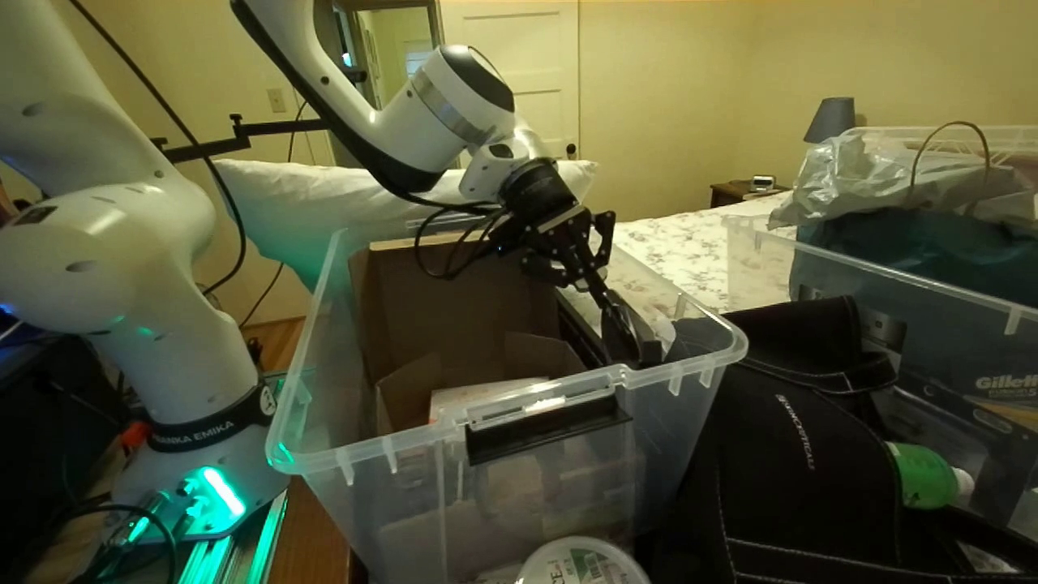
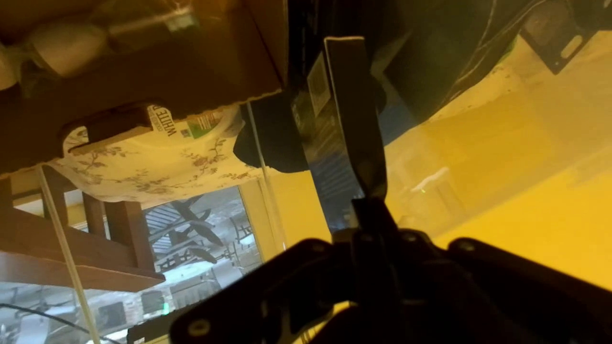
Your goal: Remove the object from the box and put it in the bucket
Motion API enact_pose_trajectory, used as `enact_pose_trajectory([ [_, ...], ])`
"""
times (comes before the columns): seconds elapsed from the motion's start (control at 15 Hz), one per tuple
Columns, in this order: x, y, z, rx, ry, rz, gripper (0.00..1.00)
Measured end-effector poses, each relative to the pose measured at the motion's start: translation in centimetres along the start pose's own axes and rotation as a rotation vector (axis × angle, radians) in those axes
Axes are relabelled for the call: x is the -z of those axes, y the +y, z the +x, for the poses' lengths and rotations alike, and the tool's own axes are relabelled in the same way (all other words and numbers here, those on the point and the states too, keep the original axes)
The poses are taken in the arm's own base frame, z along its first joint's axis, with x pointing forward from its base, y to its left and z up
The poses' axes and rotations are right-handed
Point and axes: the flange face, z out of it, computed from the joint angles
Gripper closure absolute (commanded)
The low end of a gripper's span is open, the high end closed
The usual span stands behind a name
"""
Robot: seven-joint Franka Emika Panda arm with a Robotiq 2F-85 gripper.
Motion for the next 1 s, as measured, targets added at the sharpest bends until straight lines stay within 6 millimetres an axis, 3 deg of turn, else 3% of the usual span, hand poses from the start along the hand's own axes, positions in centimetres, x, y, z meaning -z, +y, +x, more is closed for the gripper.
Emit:
enact_pose_trajectory([
  [0.27,-0.2,0.4,-0.7,0.012,-0.044,0.003,0.99],
  [0.67,-0.7,3.0,-3.4,0.096,-0.054,-0.02,0.99],
  [1.0,-0.9,3.9,-3.6,0.123,0.012,-0.041,0.99],
])
